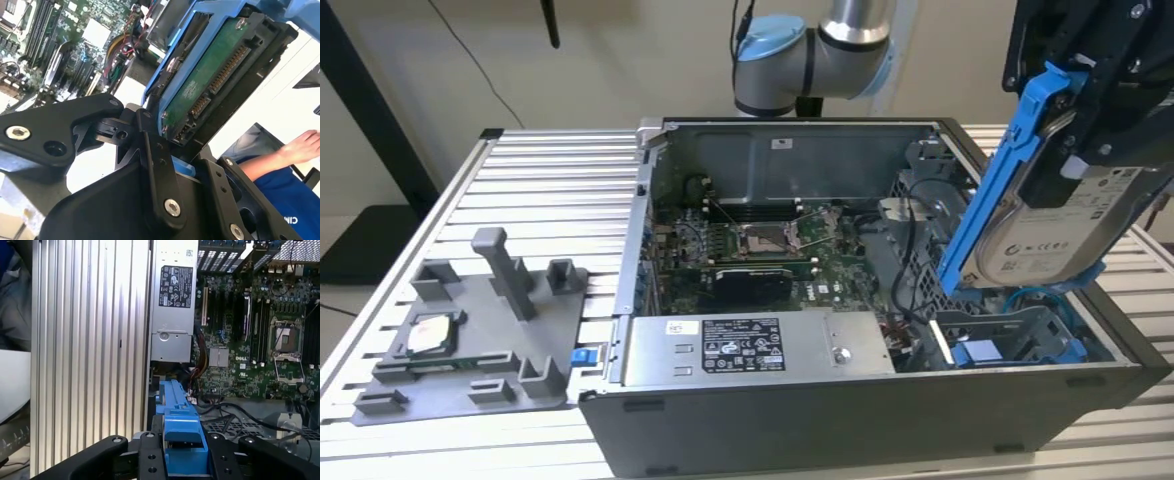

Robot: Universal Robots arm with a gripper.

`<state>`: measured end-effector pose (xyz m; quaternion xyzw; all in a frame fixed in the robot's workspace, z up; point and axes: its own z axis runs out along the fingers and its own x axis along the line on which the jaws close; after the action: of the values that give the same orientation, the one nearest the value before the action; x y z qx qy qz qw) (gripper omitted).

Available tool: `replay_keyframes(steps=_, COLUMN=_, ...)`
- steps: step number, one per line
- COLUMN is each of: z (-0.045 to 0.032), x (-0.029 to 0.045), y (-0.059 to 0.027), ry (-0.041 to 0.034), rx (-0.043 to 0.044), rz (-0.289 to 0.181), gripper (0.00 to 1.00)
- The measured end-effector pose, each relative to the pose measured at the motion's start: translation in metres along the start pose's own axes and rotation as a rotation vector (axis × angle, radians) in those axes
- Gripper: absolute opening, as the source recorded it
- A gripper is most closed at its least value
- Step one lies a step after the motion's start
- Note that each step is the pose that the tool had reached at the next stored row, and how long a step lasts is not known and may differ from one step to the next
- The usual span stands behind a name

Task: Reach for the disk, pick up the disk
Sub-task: 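Pick up the disk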

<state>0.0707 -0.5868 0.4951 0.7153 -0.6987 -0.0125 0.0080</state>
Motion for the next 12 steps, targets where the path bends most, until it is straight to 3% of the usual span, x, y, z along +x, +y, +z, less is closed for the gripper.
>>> replay_keyframes(steps=12, z=0.0195, x=0.0006, y=-0.0151, ry=-0.0003, rx=0.0, rz=0.009, gripper=0.0)
